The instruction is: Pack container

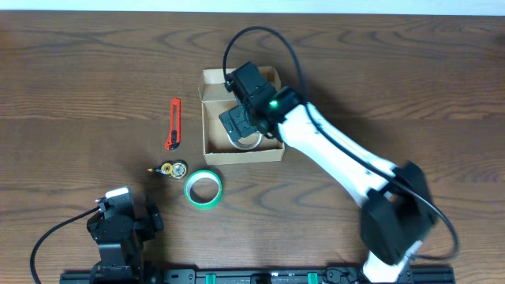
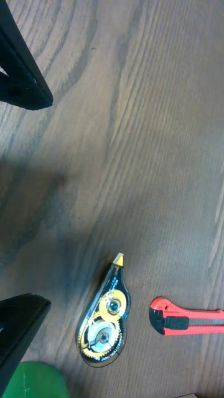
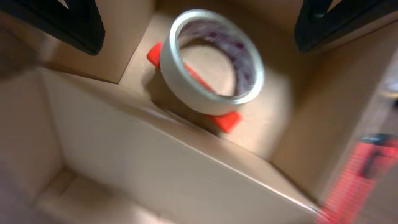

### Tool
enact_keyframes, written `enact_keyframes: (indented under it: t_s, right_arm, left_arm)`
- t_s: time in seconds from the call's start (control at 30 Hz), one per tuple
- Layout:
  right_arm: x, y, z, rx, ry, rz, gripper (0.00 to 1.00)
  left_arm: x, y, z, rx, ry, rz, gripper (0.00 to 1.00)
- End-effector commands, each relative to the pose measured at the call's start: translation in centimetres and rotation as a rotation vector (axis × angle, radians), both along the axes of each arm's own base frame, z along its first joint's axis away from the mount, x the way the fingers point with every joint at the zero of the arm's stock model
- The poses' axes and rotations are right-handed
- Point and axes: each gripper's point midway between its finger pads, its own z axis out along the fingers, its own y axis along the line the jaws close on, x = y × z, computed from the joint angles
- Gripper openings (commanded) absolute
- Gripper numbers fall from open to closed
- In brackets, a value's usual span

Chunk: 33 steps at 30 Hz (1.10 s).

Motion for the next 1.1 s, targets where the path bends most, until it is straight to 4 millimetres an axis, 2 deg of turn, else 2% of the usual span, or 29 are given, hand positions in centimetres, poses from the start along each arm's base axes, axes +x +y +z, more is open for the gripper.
enact_keyframes:
  t_s: [0.0,0.17,0.3,0.43,0.57,0.77,0.9,1.07]
  right_arm:
    - [-1.7,0.6,6.2,0.129,-0.046,0.029,0.99]
    - [-4.7,-2.7,10.7,0.131,-0.100,0.010,0.99]
    - [-7.4,-5.7,12.5,0.156,-0.168,-0.010,0.99]
    - [-10.4,-9.9,13.3,0.174,-0.260,-0.076,0.99]
    - [-13.6,-13.9,13.2,0.201,-0.345,-0.130,0.99]
    - [-17.5,-17.1,11.5,0.274,-0.414,-0.139,0.99]
    - [-18.8,-18.3,10.1,0.307,-0.436,-0.151,0.99]
    - [-19.3,-18.6,9.2,0.311,-0.440,-0.151,0.99]
  left_arm:
    - [-0.6,0.2,-1.9,0.016,0.061,0.001,0.95]
    - [-0.6,0.2,-1.9,0.016,0.061,0.001,0.95]
    - [-0.6,0.2,-1.9,0.016,0.061,0.001,0.95]
    - [-0.6,0.2,-1.8,0.016,0.061,0.002,0.95]
    - [-0.6,0.2,-1.9,0.016,0.061,0.001,0.96]
    - [-0.6,0.2,-1.9,0.016,0.061,0.001,0.95]
    - [-0.6,0.2,-1.9,0.016,0.061,0.001,0.95]
    - [-0.6,0.2,-1.9,0.016,0.061,0.001,0.95]
